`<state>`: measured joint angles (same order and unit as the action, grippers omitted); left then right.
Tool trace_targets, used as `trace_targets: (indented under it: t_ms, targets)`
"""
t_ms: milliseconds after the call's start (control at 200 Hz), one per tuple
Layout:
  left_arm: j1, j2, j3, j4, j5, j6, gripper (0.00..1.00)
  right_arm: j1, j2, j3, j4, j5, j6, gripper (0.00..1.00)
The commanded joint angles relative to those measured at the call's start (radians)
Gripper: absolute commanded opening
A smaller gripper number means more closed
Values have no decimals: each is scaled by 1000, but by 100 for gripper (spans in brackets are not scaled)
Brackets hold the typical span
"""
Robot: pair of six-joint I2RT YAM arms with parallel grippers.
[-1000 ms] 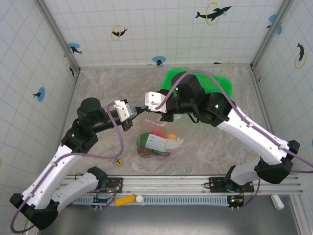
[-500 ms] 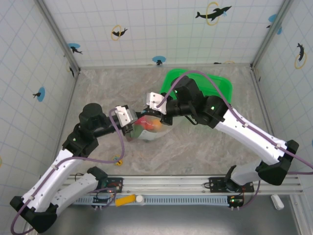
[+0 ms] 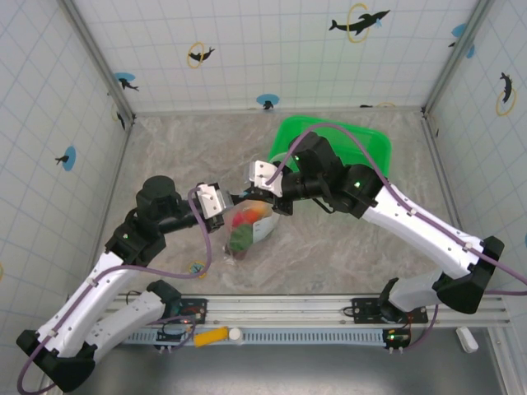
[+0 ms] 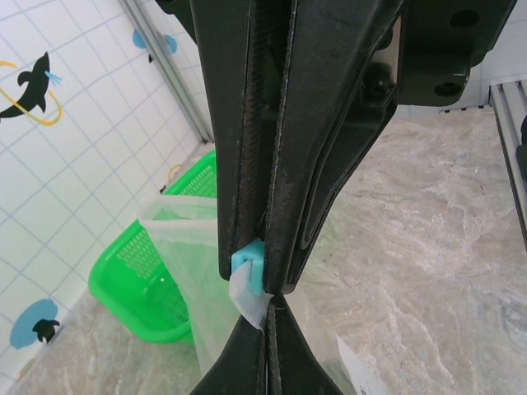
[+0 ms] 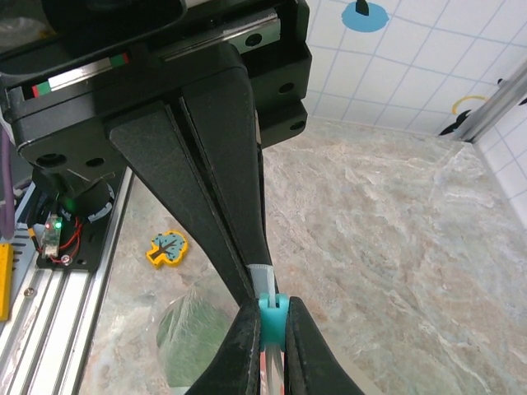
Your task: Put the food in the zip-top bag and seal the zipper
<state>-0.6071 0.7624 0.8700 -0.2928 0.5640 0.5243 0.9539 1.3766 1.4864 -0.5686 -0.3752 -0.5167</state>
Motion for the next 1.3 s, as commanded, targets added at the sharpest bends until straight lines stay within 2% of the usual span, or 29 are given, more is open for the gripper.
trace_targets:
  t_ms: [0, 200, 550, 891, 1076, 1111, 1146, 1296]
  targets:
    - [4, -48, 61, -32, 29, 32, 0, -61, -30, 11, -99, 166, -22, 0]
    - [4, -35, 90, -30, 74, 27, 0, -86, -27, 53, -94, 137, -15, 0]
    - [4, -61, 72, 26, 15, 17, 0, -117, -16, 45, -106, 156, -35, 0]
    - [4, -74, 52, 52, 24, 0, 0, -159, -42, -8, -80, 126, -14, 0]
    - [4, -34, 51, 47, 45, -48, 0, -151, -20, 47, -54, 32, 31, 0]
    - [4, -26, 52, 42, 52, -53, 13, -144, -15, 58, -51, 28, 36, 0]
    - [3, -20, 52, 37, 62, -60, 19, -134, -12, 65, -47, 28, 38, 0]
    - [3, -8, 49, 27, 70, -81, 22, -118, -7, 69, -44, 24, 40, 0]
